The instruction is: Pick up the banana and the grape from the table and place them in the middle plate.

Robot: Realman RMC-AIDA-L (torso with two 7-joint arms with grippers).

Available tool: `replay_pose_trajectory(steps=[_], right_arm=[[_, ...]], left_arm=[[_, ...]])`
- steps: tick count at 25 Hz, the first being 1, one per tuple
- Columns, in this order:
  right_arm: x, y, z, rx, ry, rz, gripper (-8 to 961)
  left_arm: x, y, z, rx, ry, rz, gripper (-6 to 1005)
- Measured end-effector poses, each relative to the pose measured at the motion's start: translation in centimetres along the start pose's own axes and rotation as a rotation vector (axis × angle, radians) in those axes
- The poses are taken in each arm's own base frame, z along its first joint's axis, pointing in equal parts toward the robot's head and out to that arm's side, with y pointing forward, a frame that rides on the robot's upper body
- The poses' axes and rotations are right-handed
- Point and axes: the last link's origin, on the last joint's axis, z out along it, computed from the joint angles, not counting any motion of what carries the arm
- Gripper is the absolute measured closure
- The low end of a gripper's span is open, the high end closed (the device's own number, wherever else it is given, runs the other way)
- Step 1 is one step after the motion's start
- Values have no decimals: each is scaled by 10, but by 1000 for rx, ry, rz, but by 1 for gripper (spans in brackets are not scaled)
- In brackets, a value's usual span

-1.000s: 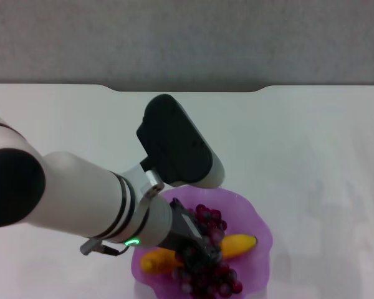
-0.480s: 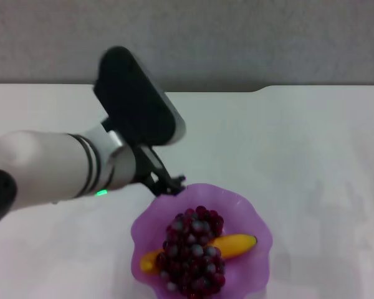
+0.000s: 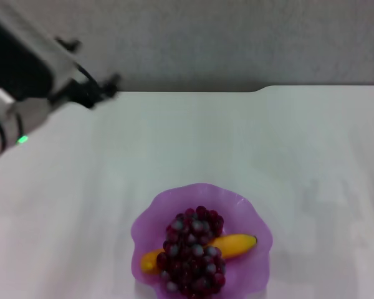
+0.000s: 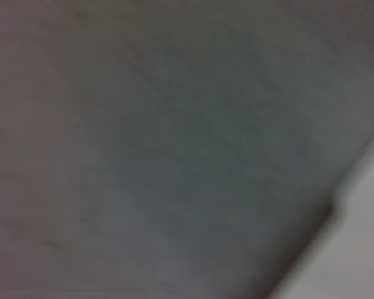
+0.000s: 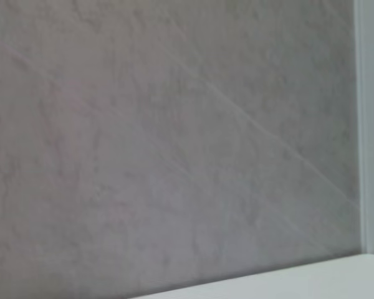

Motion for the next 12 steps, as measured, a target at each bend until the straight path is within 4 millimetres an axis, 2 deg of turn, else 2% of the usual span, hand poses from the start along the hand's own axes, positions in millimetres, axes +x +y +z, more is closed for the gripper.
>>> replay_pose_trajectory(steps=[9, 12], right_arm=[[-8, 7, 5, -18, -21, -2, 344], [-11, 12, 8, -31, -25, -6, 344]], left_arm=[[-49, -40, -19, 311, 233, -153, 119], [-75, -58, -28, 419, 306, -324, 119]])
